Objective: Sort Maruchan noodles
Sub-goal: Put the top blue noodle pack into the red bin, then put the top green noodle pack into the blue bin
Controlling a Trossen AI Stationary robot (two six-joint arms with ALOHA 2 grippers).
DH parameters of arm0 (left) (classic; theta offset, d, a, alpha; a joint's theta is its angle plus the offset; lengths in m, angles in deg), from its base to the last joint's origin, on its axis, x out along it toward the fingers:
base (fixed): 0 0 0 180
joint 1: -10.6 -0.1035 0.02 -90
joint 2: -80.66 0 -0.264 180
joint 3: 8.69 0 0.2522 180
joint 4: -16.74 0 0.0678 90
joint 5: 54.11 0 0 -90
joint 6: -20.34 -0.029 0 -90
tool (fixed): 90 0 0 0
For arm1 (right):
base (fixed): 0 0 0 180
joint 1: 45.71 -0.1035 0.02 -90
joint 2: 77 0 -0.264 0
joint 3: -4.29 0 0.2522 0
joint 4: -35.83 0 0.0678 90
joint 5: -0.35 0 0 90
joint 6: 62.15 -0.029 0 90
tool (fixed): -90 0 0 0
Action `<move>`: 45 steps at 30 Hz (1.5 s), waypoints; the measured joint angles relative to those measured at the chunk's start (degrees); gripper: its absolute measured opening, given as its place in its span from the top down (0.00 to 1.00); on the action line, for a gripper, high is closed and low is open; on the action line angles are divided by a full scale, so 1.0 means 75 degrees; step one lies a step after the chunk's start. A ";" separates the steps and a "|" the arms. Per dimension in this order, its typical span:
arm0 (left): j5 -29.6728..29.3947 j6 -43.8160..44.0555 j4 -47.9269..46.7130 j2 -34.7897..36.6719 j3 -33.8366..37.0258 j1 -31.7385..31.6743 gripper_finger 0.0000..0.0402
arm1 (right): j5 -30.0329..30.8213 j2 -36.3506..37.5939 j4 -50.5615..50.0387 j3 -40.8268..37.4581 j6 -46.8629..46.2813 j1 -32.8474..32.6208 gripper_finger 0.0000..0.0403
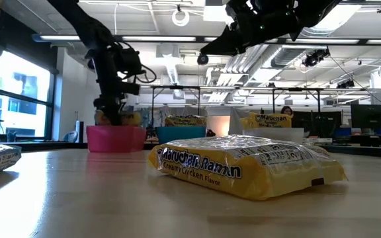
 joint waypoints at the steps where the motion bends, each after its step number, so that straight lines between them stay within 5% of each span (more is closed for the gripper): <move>1: -0.0109 0.0003 -0.0030 0.0060 0.0000 0.0039 0.65 | -0.0003 0.0000 -0.0001 0.0000 -0.0001 0.0000 0.97; 9: -0.0416 0.0227 -0.0211 0.0459 0.0000 0.0127 0.57 | -0.0003 0.0000 -0.0015 0.0000 -0.0021 0.0000 0.97; 22: -0.0368 0.0574 -0.0249 0.1414 -0.0003 0.0132 0.63 | -0.0003 0.0000 -0.0056 0.0000 -0.0033 0.0000 0.97; 34: 0.1511 0.1851 -0.0084 0.2703 -0.0003 0.0156 0.85 | 0.0186 0.0000 -0.0071 0.0000 0.0113 -0.0001 0.97; 45: 0.2575 0.3307 0.3580 0.3975 0.2250 0.0691 0.99 | 0.0878 0.0000 0.0366 -0.0655 0.0389 -0.0061 1.00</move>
